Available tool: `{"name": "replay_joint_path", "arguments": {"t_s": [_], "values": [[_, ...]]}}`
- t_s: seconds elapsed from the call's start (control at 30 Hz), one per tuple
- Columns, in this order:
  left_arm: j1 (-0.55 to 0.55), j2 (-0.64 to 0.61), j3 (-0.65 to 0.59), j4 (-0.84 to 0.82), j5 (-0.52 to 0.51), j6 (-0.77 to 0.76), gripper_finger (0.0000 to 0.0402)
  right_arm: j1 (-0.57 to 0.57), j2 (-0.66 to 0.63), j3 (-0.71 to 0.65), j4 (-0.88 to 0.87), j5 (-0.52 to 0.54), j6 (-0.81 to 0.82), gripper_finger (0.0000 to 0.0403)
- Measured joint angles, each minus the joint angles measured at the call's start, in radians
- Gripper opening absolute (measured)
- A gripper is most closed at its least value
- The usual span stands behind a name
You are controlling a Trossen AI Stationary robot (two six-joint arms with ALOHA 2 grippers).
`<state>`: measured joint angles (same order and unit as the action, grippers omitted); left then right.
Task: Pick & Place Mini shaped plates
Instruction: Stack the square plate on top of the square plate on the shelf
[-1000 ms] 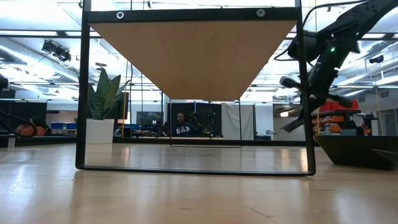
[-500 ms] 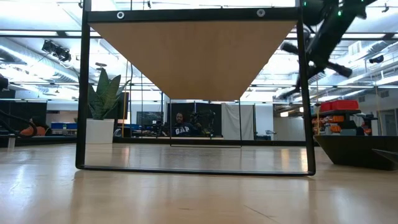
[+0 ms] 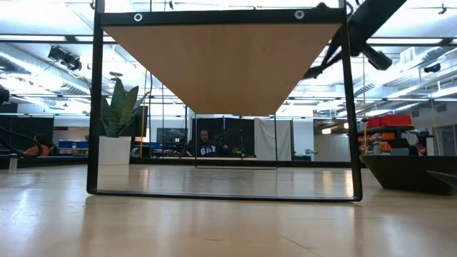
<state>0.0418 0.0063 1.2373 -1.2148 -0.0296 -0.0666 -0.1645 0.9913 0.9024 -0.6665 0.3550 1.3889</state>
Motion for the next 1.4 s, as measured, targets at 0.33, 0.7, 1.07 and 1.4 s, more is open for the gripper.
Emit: {"name": "replay_joint_path", "arguments": {"t_s": [0.33, 0.7, 1.07, 1.4], "values": [[0.0, 0.0, 0.0, 0.0, 0.0, 0.0, 0.0014, 0.267, 0.048, 0.0, 0.12, 0.159, 0.194, 0.0001], [0.0, 0.0, 0.0, -0.001, 0.0, 0.0, 0.0014, 0.476, 0.199, 0.0, 0.404, 0.195, 0.203, 0.0001], [0.0, 0.0, 0.0, 0.0, 0.0, 0.0, 0.0014, 0.64, 0.32, 0.0, 0.601, 0.253, 0.357, 0.0001], [0.0, 0.0, 0.0, 0.0, 0.0, 0.0, 0.0014, 0.686, 0.436, 0.027, 0.642, 0.347, 0.58, 0.0001]]}}
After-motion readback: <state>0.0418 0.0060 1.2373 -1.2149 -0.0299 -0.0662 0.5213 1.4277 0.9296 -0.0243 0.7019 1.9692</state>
